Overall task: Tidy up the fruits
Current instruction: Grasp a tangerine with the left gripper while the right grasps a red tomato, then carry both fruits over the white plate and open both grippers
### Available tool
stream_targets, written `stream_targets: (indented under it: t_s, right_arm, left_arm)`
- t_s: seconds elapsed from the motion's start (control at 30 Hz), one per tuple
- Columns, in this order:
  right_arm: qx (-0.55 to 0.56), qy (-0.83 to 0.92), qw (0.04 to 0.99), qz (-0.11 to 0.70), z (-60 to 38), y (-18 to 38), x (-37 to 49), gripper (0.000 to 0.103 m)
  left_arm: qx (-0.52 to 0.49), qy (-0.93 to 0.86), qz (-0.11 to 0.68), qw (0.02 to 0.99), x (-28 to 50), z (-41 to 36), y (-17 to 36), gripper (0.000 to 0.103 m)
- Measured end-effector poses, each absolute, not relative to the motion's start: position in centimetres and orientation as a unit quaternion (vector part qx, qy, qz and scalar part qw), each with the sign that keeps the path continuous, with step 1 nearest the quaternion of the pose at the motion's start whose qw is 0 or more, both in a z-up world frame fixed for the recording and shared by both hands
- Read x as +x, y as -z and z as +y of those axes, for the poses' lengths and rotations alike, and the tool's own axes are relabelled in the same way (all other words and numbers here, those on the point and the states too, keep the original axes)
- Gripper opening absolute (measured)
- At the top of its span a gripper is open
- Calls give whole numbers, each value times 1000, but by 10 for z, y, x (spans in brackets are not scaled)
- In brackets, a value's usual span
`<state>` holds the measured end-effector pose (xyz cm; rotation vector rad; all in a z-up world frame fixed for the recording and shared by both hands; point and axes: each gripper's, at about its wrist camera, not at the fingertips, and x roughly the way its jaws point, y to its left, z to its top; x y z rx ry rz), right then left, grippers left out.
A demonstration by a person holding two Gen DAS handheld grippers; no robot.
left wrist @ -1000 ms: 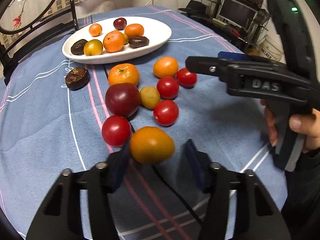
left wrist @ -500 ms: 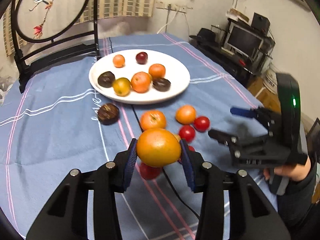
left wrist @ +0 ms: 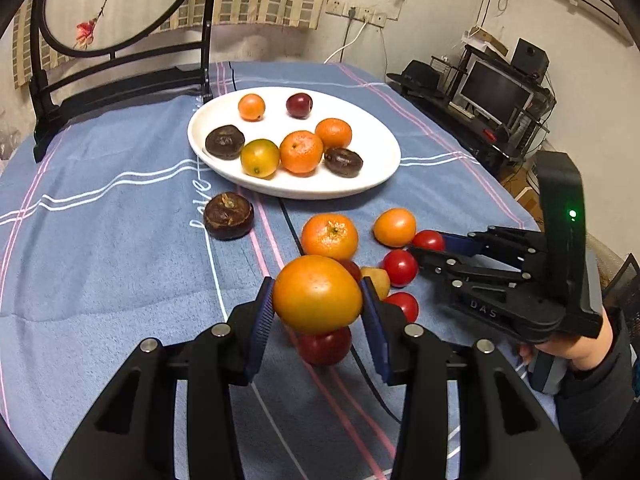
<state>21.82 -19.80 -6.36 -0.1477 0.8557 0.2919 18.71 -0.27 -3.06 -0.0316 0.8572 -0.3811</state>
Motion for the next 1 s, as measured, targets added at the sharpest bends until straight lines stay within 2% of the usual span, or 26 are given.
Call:
stream_targets:
  t_s: [0.13,0.3,0.5,0.73,1.0]
  right_arm:
    - [-41,-125,908,397,-210,50,213,28]
    - [-34,-136,926,350,-213,3,204,28]
    - [-46,-152,942,295,-193,-45,231,28]
    - [-25,-145,931,333,-177,-14,291,28]
    - [11,-125,919,373,-193,24,322,28]
  left_arm:
    - [-23,174,419,891,190,1,29,42]
    - [-30,178,409,894,200,7,5,42]
    - [-32,161,389,906,247,6,-26,42]
    - [-51,129,404,904,319,1,-14,42]
    - [-37,115,420,899,361,-13,13,42]
